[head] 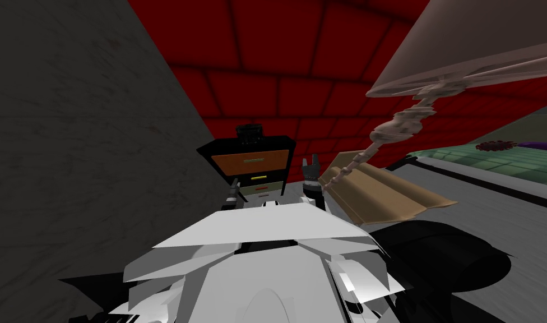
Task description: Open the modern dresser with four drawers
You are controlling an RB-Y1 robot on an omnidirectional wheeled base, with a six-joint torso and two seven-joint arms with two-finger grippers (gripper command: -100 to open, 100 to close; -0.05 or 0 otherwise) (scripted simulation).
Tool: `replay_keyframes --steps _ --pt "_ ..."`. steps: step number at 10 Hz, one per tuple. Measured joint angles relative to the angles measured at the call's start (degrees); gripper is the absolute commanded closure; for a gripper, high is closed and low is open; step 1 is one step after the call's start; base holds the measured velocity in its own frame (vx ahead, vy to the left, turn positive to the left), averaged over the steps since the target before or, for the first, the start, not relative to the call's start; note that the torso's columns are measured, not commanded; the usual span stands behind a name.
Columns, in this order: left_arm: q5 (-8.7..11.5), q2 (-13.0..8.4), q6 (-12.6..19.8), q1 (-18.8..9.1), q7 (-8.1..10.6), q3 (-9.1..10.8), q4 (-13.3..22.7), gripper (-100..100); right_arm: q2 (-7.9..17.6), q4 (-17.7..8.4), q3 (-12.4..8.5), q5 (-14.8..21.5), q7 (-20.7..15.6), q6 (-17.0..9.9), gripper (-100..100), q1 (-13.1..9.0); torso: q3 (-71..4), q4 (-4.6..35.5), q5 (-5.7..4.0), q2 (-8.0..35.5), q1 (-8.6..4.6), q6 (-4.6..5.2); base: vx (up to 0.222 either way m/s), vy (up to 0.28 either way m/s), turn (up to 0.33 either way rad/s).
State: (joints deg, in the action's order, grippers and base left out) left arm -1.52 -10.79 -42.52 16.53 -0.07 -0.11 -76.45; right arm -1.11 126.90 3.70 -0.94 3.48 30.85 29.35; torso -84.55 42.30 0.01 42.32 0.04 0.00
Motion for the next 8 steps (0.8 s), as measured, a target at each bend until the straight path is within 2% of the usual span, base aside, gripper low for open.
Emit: replay_keyframes --steps 3,8 --pt "0.1 0.4 -1.5 -1.3 0.2 0.43 4.5 -100 0.0 0.0 0.0 0.0 0.0 0.0 0 0.0 -0.1 0.0 -0.02 -0.1 -0.08 0.0 0.039 -0.028 0.003" --pt "0.2 2.5 -4.4 -3.2 0.25 1.01 12.2 -100 0.0 0.0 0.0 0.0 0.0 0.0 0 0.0 0.0 0.0 -0.01 0.0 -0.04 0.0 0.053 -0.042 0.006"
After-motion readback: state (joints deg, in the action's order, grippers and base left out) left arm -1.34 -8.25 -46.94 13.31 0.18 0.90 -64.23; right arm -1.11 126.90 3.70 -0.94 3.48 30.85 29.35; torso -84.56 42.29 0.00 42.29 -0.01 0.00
